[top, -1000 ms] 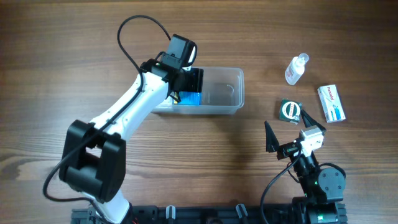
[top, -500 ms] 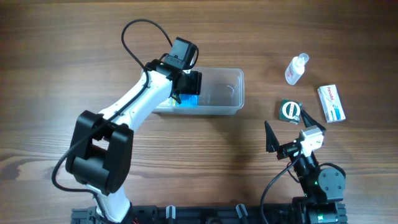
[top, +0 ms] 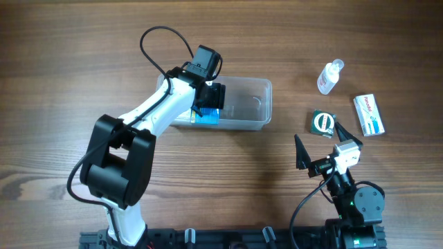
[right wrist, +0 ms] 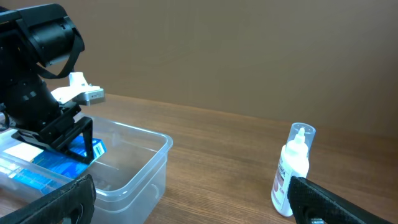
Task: Pack container
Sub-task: 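Lift the blue box and carry it over the container, then lower the blue box into the container beside the Hansaplast box, release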
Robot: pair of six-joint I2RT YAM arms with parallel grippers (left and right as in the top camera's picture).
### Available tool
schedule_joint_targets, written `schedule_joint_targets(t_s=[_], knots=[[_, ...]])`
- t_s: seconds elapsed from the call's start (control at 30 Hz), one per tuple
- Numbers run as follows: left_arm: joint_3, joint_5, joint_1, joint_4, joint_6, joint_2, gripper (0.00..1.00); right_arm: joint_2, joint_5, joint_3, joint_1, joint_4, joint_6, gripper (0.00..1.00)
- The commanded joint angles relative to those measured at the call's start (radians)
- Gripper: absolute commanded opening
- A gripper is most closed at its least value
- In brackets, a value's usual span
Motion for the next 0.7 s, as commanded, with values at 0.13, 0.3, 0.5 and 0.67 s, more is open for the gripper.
schedule_joint_targets(t_s=[0.13,0.3,0.5,0.67], knots=[[0.02,-0.017,-0.003,-0.004,-0.012,0.006,0.83,-0.007,0.006,-0.001,-0.004,0.003,-0.005,1.0],[0.022,-0.017,-0.003,-0.003,-0.012,-0.001,0.74,-0.007,0.006,-0.001,-0.004,0.003,-0.005,1.0],[0.024,-0.074,-0.003,-0.005,-0.012,-0.069,0.63,-0.007,0.006,-0.001,-0.004,0.003,-0.005,1.0],[0.024,-0.1,-0.003,-0.011,-0.012,-0.109,0.61,-0.007,0.006,-0.001,-0.004,0.003,-0.005,1.0]])
